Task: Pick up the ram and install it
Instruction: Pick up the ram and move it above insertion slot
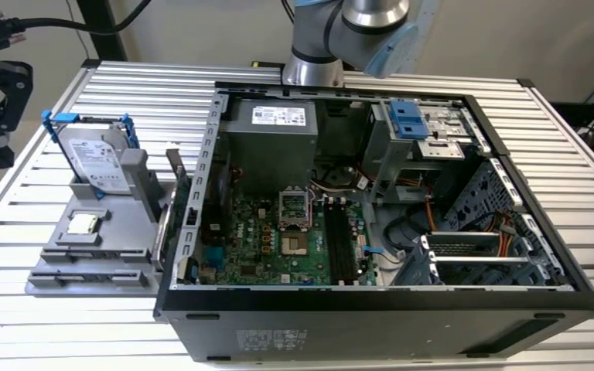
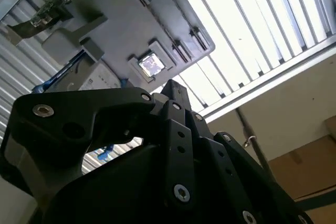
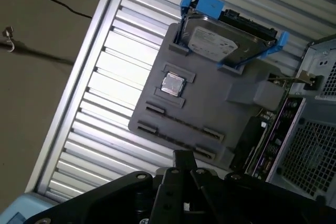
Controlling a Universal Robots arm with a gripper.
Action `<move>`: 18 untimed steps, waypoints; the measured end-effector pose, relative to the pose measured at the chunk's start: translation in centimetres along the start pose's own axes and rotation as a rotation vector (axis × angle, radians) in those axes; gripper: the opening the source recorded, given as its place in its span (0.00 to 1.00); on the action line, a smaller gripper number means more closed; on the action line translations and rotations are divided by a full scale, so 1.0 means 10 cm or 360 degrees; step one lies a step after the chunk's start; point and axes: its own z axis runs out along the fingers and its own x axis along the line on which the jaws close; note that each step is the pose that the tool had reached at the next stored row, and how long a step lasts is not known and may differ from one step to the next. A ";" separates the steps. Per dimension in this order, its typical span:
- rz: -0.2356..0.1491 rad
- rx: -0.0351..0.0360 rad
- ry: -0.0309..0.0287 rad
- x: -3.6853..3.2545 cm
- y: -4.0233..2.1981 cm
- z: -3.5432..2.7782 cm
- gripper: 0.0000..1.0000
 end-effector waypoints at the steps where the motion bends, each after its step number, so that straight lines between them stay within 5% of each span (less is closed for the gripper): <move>1: -0.0025 0.0000 0.00011 0.000 0.000 0.000 0.00; 6: -0.0124 -0.0002 0.00063 -0.003 -0.002 -0.001 0.00; 14: -0.0141 -0.0003 0.00070 -0.004 -0.002 0.000 0.00; 18: -0.0200 -0.0004 0.00097 -0.009 -0.004 0.000 0.00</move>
